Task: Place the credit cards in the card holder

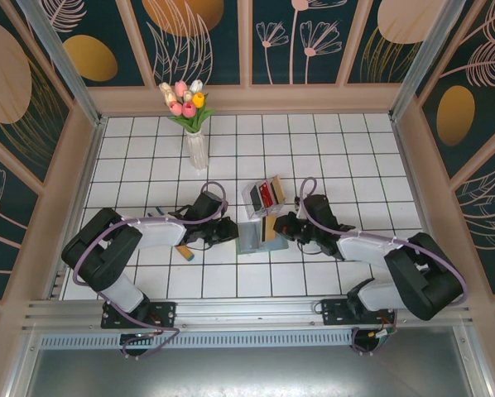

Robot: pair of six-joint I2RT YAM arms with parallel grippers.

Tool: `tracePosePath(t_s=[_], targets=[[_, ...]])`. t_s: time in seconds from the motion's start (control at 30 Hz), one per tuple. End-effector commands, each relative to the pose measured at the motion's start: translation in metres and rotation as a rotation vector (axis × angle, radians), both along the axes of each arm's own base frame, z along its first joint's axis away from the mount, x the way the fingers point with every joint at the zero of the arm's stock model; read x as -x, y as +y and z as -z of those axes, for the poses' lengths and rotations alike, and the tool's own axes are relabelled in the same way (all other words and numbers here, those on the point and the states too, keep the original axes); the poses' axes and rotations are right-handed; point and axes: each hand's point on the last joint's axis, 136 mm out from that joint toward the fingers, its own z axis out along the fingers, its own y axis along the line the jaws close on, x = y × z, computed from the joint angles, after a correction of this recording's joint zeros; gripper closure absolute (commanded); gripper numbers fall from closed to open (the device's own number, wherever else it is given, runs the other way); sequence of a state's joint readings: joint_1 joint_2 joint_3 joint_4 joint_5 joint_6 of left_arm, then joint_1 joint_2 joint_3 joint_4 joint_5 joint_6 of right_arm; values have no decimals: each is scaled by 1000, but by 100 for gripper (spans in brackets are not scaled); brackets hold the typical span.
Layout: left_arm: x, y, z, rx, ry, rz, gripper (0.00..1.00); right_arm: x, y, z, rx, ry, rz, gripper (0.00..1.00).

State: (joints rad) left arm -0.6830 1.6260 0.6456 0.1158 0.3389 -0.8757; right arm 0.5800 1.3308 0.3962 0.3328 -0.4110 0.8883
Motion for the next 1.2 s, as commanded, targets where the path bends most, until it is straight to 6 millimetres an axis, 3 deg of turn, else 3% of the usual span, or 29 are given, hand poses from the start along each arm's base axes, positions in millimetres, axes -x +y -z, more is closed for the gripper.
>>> tracePosePath(t_s=[0.0,0.4,0.6,0.8,1.03,1.17], targets=[[6,4,9,-29,14,14,82,3,2,3,3,-9,-37,99],[5,2,11,-34,18,25,82,13,27,33,-8,53,-124,99],[5,4,13,-43,19,20,83,13,25,29,18,35,-127,100],[5,6,14,-56,17,22,84,2,9,7,58,-53,-96,100],[6,6,17,-69,22,31,84,5,3,19,73,-31,-98,99],[4,4,16,-59,23,30,84,15,17,23,18,1,-136,99]])
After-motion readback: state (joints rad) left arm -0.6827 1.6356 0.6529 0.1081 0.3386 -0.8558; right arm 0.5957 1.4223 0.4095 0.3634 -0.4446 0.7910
